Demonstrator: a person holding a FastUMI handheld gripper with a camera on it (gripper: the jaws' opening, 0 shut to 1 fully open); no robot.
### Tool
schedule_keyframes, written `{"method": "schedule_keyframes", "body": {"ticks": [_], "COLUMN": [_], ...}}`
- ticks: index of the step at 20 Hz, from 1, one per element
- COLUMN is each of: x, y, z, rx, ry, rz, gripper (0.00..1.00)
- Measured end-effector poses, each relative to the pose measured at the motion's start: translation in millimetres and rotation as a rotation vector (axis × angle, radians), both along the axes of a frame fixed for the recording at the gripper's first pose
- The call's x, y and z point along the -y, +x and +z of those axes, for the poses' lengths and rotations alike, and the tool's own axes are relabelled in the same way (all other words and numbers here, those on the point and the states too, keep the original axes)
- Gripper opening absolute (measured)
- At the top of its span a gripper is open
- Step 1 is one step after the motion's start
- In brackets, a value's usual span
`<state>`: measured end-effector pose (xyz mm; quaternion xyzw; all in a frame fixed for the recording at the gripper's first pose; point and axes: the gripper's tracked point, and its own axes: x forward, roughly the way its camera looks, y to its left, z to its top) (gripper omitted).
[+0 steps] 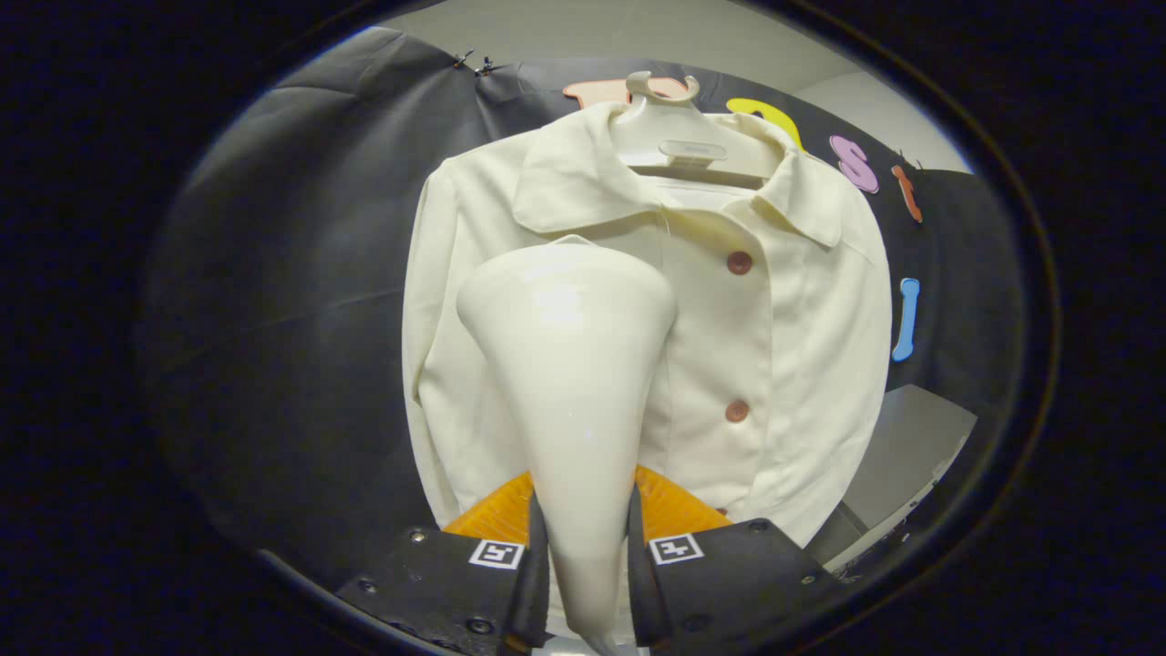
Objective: Iron the clothes twice with a garment steamer, once on the left side and once on the right side.
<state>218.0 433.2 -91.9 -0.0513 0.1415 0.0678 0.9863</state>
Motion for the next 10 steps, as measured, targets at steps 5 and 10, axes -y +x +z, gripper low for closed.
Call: {"method": "schedule_keyframes", "body": {"ticks": [5,10], "x": [-2.3,5.3], "y": [-5.0,-11.0], "z": [-41.9,-87.9], "rx": [-0.074,-0.153], "ry": [-0.005,-0.030], "rz": [0.014,0.003], "gripper": [0.37,0.37]}}
